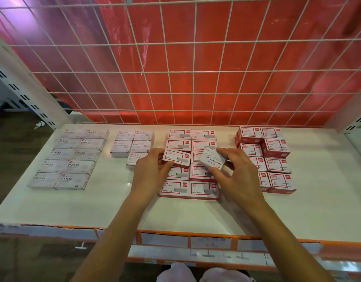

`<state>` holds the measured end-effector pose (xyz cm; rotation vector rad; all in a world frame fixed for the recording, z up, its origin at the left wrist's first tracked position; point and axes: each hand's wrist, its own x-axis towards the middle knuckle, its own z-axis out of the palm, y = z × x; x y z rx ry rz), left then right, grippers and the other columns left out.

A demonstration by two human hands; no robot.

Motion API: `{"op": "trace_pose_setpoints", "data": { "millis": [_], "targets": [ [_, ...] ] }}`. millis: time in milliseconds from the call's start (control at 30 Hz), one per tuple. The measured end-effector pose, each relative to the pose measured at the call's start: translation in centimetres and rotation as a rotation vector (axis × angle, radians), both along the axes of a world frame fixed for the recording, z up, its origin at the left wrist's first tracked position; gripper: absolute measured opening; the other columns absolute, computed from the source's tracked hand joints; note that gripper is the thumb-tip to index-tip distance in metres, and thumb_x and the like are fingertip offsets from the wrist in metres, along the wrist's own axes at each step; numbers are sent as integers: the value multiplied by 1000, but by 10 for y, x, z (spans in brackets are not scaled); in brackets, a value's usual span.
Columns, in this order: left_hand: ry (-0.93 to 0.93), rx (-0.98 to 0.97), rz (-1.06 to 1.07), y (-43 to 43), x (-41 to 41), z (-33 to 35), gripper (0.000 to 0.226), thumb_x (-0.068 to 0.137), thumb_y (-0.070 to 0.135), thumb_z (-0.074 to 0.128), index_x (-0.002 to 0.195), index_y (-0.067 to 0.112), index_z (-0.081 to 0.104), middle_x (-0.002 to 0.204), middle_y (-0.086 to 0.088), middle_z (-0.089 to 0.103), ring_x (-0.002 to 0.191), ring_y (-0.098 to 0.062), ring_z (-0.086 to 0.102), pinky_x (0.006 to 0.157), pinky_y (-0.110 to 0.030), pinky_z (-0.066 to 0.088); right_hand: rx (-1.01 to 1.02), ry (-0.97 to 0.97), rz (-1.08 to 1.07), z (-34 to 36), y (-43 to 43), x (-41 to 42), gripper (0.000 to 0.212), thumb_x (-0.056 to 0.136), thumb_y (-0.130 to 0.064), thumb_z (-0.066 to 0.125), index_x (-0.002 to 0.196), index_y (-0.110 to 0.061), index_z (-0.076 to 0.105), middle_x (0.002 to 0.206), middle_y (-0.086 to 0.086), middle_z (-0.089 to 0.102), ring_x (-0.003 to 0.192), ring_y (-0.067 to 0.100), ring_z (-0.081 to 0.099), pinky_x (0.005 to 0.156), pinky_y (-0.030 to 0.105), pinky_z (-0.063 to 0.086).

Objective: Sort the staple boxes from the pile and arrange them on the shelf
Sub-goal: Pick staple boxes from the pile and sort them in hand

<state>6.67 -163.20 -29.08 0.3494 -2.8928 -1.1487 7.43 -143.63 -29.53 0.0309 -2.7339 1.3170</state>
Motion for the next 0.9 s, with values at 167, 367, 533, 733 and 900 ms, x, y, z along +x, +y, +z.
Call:
{"op": "trace_pose_setpoints", "data": {
  "millis": [167,367,533,733,900],
  "targets": [
    [-14,-151,-30,-1,1,-5,39,92,37,58,128,24,55,121,0,66,103,-21,66,86,-38,56,-19,39,23,1,-5,0,51,80,-29,72,128,-23,54,129,-5,51,115,4,45,87,23,50],
    [-31,-208,-74,-3,-1,-10,38,95,39,53,130,24,54,120,0,66,103,-21,66,85,-35,56,14,63,41,-2,-11,-1,52,80,-31,72,128,-21,54,130,-3,50,113,2,42,81,7,39],
    [-1,-231,-61,-3,1,-11,40,94,38,55,130,23,52,120,0,65,104,-20,65,83,-32,54,-11,79,72,-1,-21,1,51,80,-27,72,128,-21,54,128,-3,52,109,-3,41,71,-1,41],
    [167,-203,-14,2,17,6,31,96,32,52,125,23,59,118,3,65,94,-10,62,83,-22,51,-110,162,-27,0,-43,0,51,77,-29,74,123,-17,55,120,-2,53,104,0,47,74,0,43],
    [104,207,-106,-3,30,28,30,97,44,41,108,30,65,96,15,68,83,-4,64,72,-17,55,-164,329,13,-3,-79,5,48,75,-24,78,115,-11,55,111,-3,49,100,1,46,84,2,40]
  ]
}}
